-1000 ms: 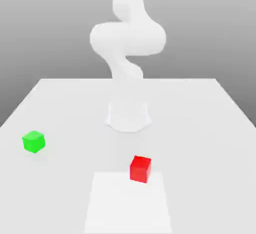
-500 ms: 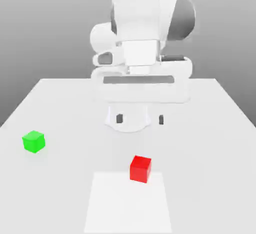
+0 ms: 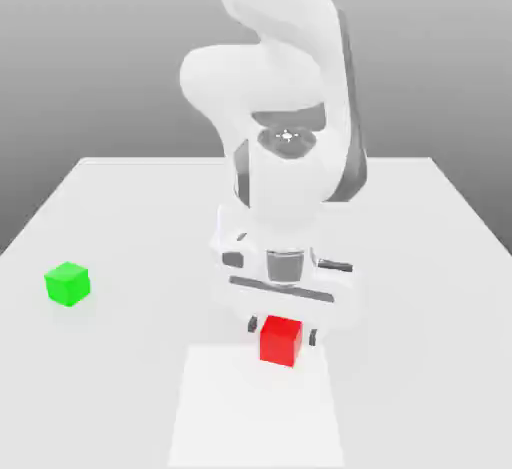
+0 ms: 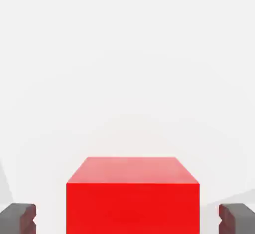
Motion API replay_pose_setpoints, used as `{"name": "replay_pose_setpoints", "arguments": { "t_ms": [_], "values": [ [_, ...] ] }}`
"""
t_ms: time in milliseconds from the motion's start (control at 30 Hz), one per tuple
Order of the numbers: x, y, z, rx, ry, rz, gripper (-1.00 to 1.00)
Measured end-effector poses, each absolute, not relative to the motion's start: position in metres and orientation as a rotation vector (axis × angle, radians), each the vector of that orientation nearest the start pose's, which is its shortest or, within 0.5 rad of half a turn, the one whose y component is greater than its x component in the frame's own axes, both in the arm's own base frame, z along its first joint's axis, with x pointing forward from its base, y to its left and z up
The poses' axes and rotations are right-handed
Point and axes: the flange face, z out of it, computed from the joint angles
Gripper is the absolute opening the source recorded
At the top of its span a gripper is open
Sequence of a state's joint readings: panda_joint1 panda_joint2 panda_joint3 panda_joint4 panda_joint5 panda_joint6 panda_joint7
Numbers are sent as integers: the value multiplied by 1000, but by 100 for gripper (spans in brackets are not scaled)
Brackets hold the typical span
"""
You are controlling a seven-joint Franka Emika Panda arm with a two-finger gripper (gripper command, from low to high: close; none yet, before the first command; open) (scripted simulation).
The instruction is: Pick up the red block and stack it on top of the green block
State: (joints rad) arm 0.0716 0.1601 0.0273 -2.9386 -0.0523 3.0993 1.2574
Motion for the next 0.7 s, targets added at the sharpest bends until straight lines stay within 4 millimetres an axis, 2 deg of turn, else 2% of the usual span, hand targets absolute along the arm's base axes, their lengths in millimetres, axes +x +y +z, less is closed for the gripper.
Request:
{"name": "replay_pose_setpoints", "arguments": {
  "t_ms": [200,400,600,633,700],
  "values": [
    [317,37,144,-2670,1650,-1,-100],
    [321,37,174,-2669,1642,0,-100],
    [318,37,203,-2671,1648,0,-100],
    [317,35,207,-2673,1648,-1,-100],
    [321,14,214,-2685,1624,-8,-100]
  ]
}}
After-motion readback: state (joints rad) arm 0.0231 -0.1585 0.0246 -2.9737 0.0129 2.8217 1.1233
